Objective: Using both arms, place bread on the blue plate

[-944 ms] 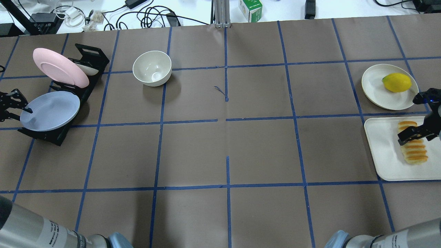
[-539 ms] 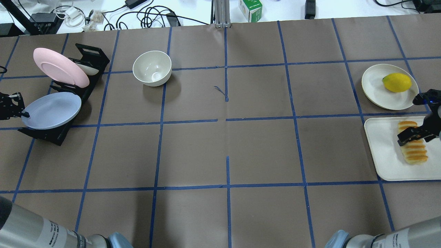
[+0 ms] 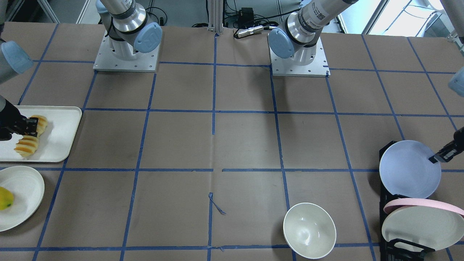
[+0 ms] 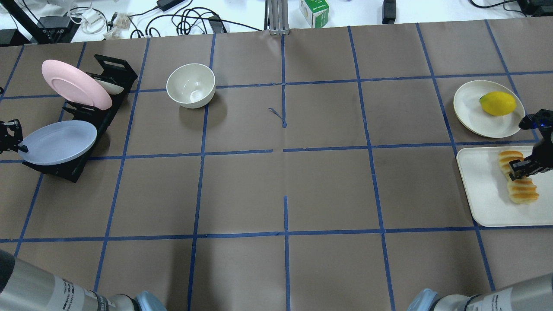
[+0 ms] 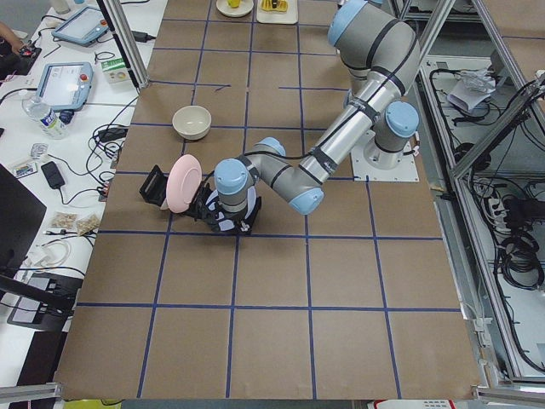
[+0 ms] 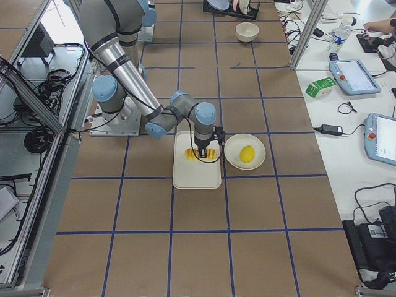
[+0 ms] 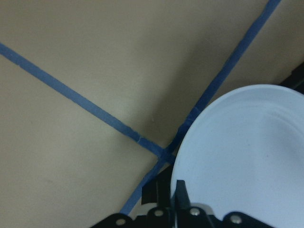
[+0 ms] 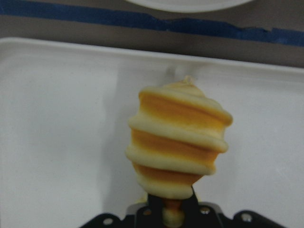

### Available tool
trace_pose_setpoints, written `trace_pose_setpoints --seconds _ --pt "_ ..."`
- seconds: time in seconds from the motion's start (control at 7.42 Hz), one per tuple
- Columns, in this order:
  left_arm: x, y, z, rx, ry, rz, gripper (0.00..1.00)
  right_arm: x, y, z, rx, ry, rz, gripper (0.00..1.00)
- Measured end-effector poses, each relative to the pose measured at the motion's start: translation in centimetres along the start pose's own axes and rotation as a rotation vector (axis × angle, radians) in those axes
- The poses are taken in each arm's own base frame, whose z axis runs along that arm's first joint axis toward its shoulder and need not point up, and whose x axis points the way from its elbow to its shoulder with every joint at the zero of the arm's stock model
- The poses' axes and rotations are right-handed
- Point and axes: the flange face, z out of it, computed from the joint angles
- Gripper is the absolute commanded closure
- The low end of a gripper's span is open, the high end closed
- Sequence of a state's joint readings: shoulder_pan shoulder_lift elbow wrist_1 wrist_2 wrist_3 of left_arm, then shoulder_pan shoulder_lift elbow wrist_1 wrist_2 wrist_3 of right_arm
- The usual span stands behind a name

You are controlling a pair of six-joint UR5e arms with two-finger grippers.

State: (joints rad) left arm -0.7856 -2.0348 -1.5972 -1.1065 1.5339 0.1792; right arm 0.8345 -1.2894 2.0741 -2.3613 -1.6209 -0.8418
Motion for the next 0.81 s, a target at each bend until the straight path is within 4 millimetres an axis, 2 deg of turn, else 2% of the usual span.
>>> trace_pose_setpoints --seconds 0.4,0.67,0.81 --pt "2.3 3.5 -4.5 -0.129 0.052 0.002 1.0 0.4 -1.1 -3.1 0.04 0.011 -0.007 1.0" --pt "6.4 6.1 -6.9 -0.171 0.078 0.026 1.0 -0.6 -1.3 -5.3 0.03 0.0 -0.022 1.0" --pt "9.5 7.8 -7.9 -0.2 0.089 0.039 1.0 -1.1 -1.5 -6.7 0.024 -0.003 -0.027 1.0"
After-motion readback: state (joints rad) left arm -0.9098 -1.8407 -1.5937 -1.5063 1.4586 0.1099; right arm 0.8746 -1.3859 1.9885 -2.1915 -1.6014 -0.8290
